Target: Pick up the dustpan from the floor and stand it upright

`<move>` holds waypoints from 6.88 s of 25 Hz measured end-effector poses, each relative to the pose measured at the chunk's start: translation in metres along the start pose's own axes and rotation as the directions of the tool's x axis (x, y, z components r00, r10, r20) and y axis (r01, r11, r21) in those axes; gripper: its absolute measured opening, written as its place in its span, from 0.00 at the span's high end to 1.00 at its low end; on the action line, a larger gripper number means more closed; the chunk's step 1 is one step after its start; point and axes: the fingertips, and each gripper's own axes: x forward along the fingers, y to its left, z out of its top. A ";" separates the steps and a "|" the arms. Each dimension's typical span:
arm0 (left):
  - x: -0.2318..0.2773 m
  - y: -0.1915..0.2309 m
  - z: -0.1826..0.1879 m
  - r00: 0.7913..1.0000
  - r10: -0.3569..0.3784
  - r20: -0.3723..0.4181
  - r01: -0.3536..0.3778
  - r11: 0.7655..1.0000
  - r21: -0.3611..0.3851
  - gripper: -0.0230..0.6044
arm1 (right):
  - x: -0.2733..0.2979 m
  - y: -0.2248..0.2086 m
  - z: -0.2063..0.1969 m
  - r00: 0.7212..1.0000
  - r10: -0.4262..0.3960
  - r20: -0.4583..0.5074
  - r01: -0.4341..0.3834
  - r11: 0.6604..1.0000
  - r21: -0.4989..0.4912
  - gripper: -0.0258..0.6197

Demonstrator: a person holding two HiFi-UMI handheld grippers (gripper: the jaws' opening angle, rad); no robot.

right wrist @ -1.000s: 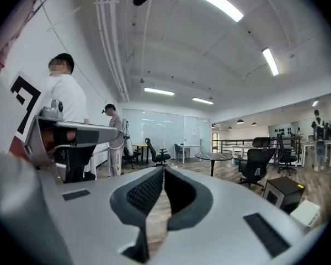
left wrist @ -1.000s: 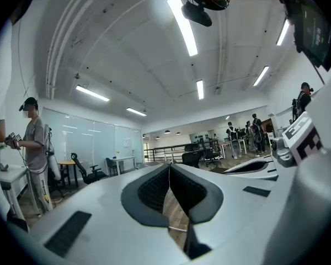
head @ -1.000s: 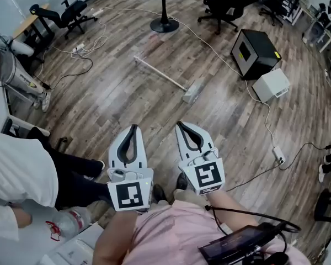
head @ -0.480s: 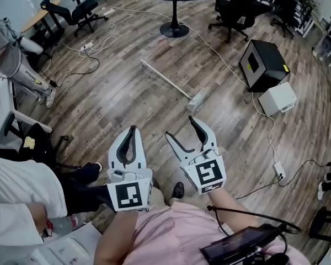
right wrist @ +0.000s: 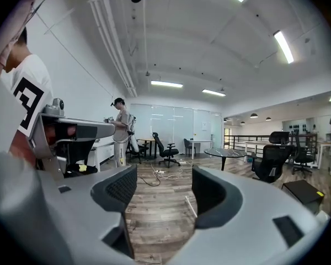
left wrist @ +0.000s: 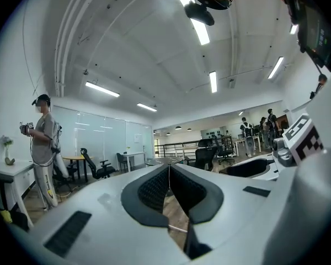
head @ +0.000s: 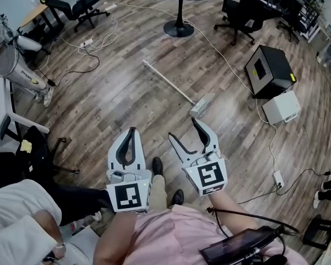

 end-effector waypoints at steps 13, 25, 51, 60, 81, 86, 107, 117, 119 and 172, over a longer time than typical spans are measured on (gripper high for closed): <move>0.140 0.091 -0.014 0.999 -0.053 -0.008 0.053 0.998 -0.021 0.94 | 0.164 -0.045 0.032 0.999 -0.049 0.012 0.049 0.999 -0.017 0.49; 0.199 0.139 0.000 0.998 -0.045 0.037 0.044 0.999 0.015 0.94 | 0.228 -0.067 0.067 0.995 -0.075 0.069 0.078 0.996 -0.046 0.51; 0.407 0.159 -0.042 0.996 -0.032 -0.086 0.034 0.999 0.018 0.94 | 0.393 -0.206 0.049 0.999 -0.045 0.013 0.045 0.999 -0.004 0.53; 0.515 0.174 -0.032 0.998 0.020 -0.061 -0.017 0.999 0.048 0.94 | 0.488 -0.273 0.074 0.999 0.035 0.019 -0.034 0.999 -0.024 0.53; 0.641 0.276 -0.075 0.994 0.080 -0.076 -0.084 0.995 -0.053 0.94 | 0.660 -0.291 0.067 0.992 0.123 -0.034 -0.126 0.989 -0.074 0.53; 0.683 0.318 -0.115 0.990 0.074 -0.118 -0.081 0.995 -0.061 0.94 | 0.724 -0.289 0.035 0.985 0.154 -0.074 -0.161 0.982 -0.098 0.53; 0.762 0.384 -0.307 0.955 0.013 -0.297 -0.054 0.990 -0.128 0.94 | 0.875 -0.270 -0.153 0.918 0.213 -0.333 -0.251 0.965 -0.075 0.57; 0.783 0.391 -0.386 0.944 -0.006 -0.329 -0.037 0.992 -0.123 0.94 | 0.916 -0.266 -0.247 0.877 0.236 -0.419 -0.286 0.956 -0.061 0.57; 0.784 0.392 -0.403 0.942 -0.008 -0.337 -0.034 0.992 -0.120 0.94 | 0.921 -0.266 -0.267 0.867 0.239 -0.437 -0.294 0.954 -0.062 0.57; 0.797 0.396 -0.623 0.907 -0.056 -0.417 0.016 0.995 -0.099 0.94 | 1.008 -0.260 -0.601 0.652 0.226 -0.724 -0.384 0.921 -0.059 0.60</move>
